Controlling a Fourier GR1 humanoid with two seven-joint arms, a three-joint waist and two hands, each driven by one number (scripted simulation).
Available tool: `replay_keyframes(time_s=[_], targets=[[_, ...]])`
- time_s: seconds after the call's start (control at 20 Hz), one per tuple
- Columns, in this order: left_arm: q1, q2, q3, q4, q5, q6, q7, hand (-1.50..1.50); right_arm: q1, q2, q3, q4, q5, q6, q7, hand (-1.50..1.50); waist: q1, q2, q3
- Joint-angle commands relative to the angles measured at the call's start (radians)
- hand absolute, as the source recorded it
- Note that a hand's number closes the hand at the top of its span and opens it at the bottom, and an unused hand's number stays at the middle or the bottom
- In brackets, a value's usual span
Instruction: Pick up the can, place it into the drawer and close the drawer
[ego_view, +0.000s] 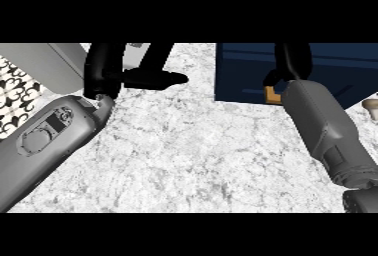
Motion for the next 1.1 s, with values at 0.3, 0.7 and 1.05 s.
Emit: replay_keyframes(time_s=[0.3, 0.7, 1.05], targets=[[0.052, 0.035, 0.037, -0.048, 0.000, -0.025, -0.005, -1.50, -0.092, 0.073, -0.164, -0.019, -0.199, 0.023, -0.164, -1.50, 0.020, 0.002, 0.006], [0.139, 0.038, 0.043, -0.066, -0.013, -0.037, -0.056, -1.50, -0.096, 0.087, -0.311, -0.041, -0.376, 0.122, -0.336, -1.50, -0.006, -0.004, 0.004], [0.160, 0.032, 0.067, -0.060, -0.023, -0.030, -0.056, -1.50, -0.146, 0.102, -0.448, -0.048, -0.547, 0.274, -0.376, -1.50, -0.039, -0.012, 0.003]])
